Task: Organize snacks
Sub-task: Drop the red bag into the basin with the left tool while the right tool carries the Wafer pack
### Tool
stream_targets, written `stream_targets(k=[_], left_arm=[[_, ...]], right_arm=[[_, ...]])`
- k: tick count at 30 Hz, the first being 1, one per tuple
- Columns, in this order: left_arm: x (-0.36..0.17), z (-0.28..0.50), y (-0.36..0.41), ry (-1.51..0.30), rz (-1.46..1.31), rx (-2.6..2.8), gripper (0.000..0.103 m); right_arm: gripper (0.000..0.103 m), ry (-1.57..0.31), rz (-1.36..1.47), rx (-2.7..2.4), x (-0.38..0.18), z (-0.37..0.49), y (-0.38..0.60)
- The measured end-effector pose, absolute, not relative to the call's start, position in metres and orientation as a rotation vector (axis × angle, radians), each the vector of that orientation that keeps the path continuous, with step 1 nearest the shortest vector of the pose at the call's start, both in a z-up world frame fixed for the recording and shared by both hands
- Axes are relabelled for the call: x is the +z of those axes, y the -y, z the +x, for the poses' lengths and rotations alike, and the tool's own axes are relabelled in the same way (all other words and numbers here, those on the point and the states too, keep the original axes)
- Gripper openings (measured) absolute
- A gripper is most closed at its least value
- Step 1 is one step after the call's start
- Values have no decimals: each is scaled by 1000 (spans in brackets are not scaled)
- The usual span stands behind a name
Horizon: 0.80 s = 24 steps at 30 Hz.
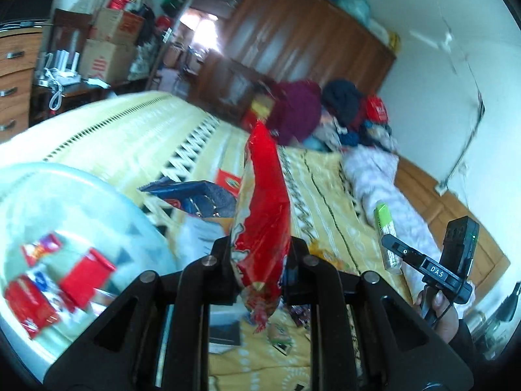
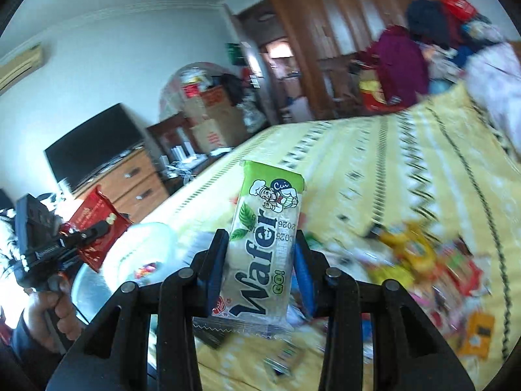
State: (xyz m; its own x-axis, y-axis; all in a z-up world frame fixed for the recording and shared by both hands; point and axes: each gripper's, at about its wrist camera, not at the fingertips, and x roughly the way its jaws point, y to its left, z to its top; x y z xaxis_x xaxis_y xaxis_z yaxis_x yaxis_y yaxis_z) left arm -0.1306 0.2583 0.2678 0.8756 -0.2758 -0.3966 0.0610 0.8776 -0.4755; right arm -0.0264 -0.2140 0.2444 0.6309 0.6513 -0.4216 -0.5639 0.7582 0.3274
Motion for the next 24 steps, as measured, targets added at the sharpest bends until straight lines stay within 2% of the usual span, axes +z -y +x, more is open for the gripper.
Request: stream_targets(k=[9, 14, 20, 24], left_arm=[[279, -157, -285, -404, -359, -28, 18], [278, -161, -285, -410, -336, -44, 18], [278, -143, -240, -439, -299, -221, 19], [266, -106, -175, -488, -250, -386, 19]], right_arm=[[42, -563, 115, 931, 270, -35, 97], [42, -567, 130, 990, 269, -43, 66], [42, -582, 145, 920, 249, -53, 109], [42, -643, 204, 773, 218, -46, 178]])
